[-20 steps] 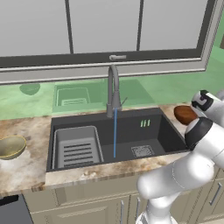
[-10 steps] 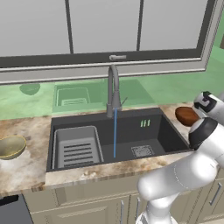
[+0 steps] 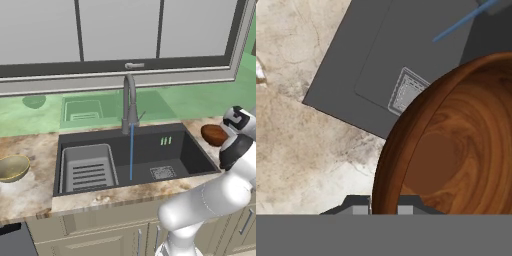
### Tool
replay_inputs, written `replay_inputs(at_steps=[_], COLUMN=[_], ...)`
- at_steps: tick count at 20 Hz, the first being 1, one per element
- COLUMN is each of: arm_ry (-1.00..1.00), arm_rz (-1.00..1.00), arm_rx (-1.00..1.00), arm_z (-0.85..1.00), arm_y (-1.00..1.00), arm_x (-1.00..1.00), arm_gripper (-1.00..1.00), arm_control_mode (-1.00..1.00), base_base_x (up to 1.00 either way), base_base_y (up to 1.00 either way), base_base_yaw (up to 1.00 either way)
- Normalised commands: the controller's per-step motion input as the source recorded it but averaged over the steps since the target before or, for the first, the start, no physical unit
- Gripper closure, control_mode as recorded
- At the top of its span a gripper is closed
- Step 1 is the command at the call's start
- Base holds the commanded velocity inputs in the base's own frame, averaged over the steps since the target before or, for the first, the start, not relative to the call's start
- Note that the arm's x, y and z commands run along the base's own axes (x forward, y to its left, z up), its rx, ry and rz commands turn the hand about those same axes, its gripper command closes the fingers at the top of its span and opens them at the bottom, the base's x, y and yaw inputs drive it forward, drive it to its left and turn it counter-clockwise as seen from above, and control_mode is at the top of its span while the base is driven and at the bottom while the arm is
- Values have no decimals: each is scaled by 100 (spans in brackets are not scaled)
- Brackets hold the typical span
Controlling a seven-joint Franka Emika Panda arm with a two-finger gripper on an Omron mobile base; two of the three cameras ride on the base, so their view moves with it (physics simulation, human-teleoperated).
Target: Rinse each bowl for a few seconds and place them down in the sink or on the counter.
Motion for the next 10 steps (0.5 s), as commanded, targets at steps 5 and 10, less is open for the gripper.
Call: replay_inputs(at_steps=[5, 10], arm_ry=[3, 2], arm_rz=[0, 0], arm_rx=[-4, -4], arm_z=[-9, -11], arm_y=[0, -1], arm_x=[0, 0], arm_gripper=[100, 100], arm_control_mode=[-100, -100], base_base_x=[0, 0], base_base_y=[0, 0], base_base_yaw=[0, 0])
